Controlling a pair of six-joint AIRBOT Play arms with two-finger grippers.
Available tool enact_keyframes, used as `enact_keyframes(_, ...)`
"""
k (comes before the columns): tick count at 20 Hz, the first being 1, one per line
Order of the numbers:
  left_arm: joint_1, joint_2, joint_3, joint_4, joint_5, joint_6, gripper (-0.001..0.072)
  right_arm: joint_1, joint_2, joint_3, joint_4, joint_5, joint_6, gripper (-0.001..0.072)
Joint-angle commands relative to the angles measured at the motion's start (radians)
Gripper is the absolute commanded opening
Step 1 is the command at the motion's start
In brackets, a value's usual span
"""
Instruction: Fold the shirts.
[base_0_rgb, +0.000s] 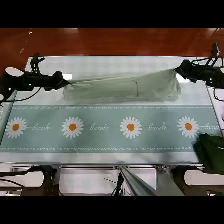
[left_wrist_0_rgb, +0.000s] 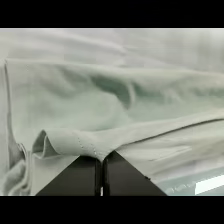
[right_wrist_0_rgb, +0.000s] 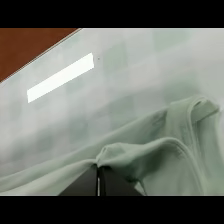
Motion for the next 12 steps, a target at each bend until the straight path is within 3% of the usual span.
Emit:
enact_keyframes(1, -0.012, -0.082, 0.018, -0.031, 0.06, 0.011, 0.0023, 0.017, -0.076, 0.01, 0.003, -0.051, 0.005, 0.0043)
enact_keyframes(5, -0.027, -0.148, 0.051, -0.046, 0.059, 0.013, 0.0067, 0.067, -0.122, 0.01, 0.01, -0.128, 0.005, 0.0044)
enact_keyframes(6, -0.026, -0.15, 0.051, -0.046, 0.06, 0.032, 0.0137, 0.074, -0.125, 0.01, 0.009, -0.15, 0.005, 0.0048)
enact_keyframes(7, -0.021, -0.15, 0.051, -0.046, 0.059, 0.056, 0.0295, 0.077, -0.124, 0.01, 0.011, -0.162, 0.005, 0.0153)
enact_keyframes(8, -0.012, -0.148, 0.051, -0.046, 0.058, 0.06, 0.0546, 0.073, -0.12, 0.01, 0.009, -0.163, 0.001, 0.0344)
enact_keyframes(9, 0.0, -0.144, 0.057, -0.034, 0.038, 0.063, 0.0653, 0.059, -0.112, 0.011, 0.002, -0.15, -0.013, 0.0415)
enact_keyframes(12, 0.057, -0.134, 0.099, 0.006, -0.085, 0.063, 0.0653, -0.002, -0.053, 0.01, -0.227, -0.093, 0.038, 0.0416)
